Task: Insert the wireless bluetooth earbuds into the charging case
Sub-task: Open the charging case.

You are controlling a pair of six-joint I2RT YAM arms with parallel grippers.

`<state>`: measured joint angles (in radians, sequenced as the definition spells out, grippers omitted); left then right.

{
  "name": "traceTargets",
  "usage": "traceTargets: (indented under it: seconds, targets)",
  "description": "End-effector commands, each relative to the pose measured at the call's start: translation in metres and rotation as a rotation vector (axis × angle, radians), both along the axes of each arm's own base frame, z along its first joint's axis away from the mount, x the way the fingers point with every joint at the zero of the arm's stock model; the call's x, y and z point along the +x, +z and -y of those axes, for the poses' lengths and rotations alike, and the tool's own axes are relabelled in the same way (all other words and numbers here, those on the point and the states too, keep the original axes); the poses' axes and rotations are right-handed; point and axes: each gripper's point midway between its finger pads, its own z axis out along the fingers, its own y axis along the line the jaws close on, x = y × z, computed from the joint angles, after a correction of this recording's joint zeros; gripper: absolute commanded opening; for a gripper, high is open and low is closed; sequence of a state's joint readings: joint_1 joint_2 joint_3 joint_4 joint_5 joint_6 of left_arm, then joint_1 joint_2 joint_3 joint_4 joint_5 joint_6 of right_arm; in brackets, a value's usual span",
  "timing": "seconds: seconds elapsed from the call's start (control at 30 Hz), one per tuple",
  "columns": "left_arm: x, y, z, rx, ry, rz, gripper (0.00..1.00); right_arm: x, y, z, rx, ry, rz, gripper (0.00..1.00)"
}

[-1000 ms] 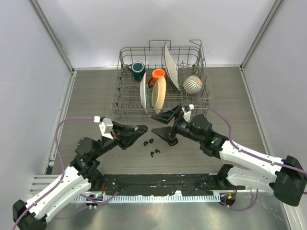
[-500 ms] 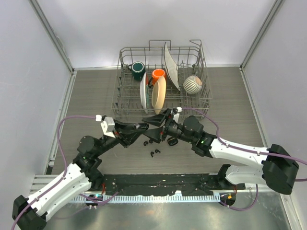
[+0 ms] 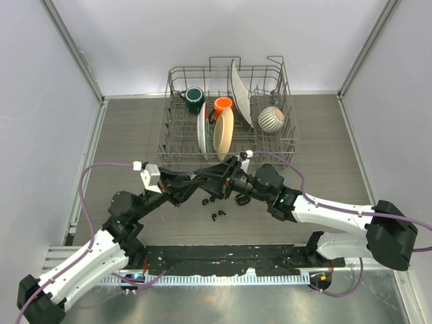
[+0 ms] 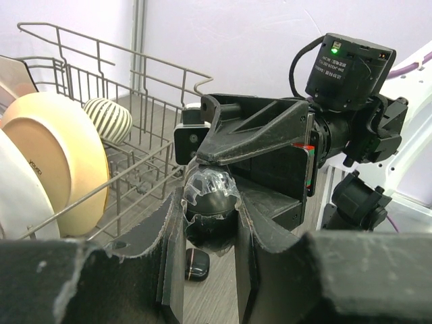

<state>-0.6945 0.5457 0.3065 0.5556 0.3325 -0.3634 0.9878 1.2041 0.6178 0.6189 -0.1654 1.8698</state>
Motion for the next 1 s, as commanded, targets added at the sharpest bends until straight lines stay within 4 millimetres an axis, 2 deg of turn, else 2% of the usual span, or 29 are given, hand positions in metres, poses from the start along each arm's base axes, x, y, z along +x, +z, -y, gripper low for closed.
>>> traceTargets:
  seconds: [0.0,0.07,0.13,0.17,0.2,0.23,0.3,0.33,0.4,0.43,0.47,0.53,0.57,0.6,0.63,0.67,0.7,0.73,0.77,0.8,0.97]
  targets:
    - [0.0,0.018,-0.002,-0.046,0.009,-0.012,0.23,-0.006,0.032,0.002,0.018,-0.01,0.138,0.01]
    - [0.0,0.018,-0.002,-0.05,0.008,-0.019,0.22,-0.007,0.033,0.004,0.014,-0.014,0.147,0.01]
    - [-0.002,0.017,-0.002,-0.049,-0.001,-0.017,0.08,-0.006,0.032,0.005,0.012,-0.021,0.153,0.01]
    - [-0.001,0.017,-0.002,-0.052,0.0,-0.017,0.04,-0.007,0.034,0.006,0.019,-0.021,0.16,0.05]
    - [-0.002,0.018,-0.002,-0.056,-0.001,-0.012,0.0,-0.008,0.031,0.006,0.017,-0.018,0.162,0.14]
    - [-0.002,0.016,-0.002,-0.06,0.0,-0.017,0.0,-0.008,0.031,0.007,0.015,-0.018,0.173,0.33]
    - [-0.002,0.022,-0.005,-0.083,0.01,-0.003,0.0,-0.01,0.029,0.009,-0.002,-0.021,0.2,0.5]
    - [-0.002,0.021,-0.005,-0.089,0.012,-0.007,0.0,-0.008,0.025,0.011,-0.026,-0.037,0.22,0.65]
    - [-0.003,0.024,-0.007,-0.103,0.013,-0.005,0.0,-0.007,0.021,0.015,-0.064,-0.055,0.255,0.75]
    - [-0.002,0.022,-0.008,-0.107,0.019,-0.014,0.0,-0.004,0.027,0.022,-0.076,-0.092,0.28,0.83]
    - [-0.002,0.023,-0.009,-0.114,0.022,-0.013,0.0,-0.002,0.013,0.026,-0.17,-0.106,0.33,0.84]
    - [-0.005,0.022,-0.011,-0.124,0.023,-0.008,0.0,0.0,0.028,0.038,-0.237,-0.151,0.425,0.85]
    - [-0.005,0.021,-0.011,-0.122,0.021,-0.009,0.0,0.008,0.011,0.046,-0.378,-0.184,0.499,0.85]
    - [-0.007,0.021,-0.012,-0.122,0.018,-0.004,0.0,0.008,0.027,0.052,-0.409,-0.2,0.574,0.85]
    - [-0.009,0.021,-0.012,-0.12,0.014,0.003,0.0,0.008,0.027,0.056,-0.458,-0.197,0.611,0.85]
    - [-0.012,0.019,-0.01,-0.106,-0.008,0.01,0.0,0.007,0.009,0.062,-0.576,-0.161,0.62,0.85]
    - [-0.014,0.019,-0.01,-0.099,-0.017,0.019,0.0,0.008,0.024,0.065,-0.63,-0.148,0.728,0.85]
    - [-0.016,0.019,-0.009,-0.094,-0.027,0.026,0.0,0.007,0.023,0.066,-0.67,-0.12,0.752,0.84]
    - [-0.017,0.016,-0.007,-0.08,-0.04,0.019,0.0,0.002,0.011,0.064,-0.721,-0.051,0.766,0.84]
    - [-0.018,0.015,-0.005,-0.074,-0.05,0.019,0.0,0.0,0.02,0.063,-0.729,-0.036,0.814,0.84]
    - [-0.02,0.022,0.0,-0.051,-0.082,0.03,0.0,-0.006,0.011,0.057,-0.786,0.058,0.863,0.8]
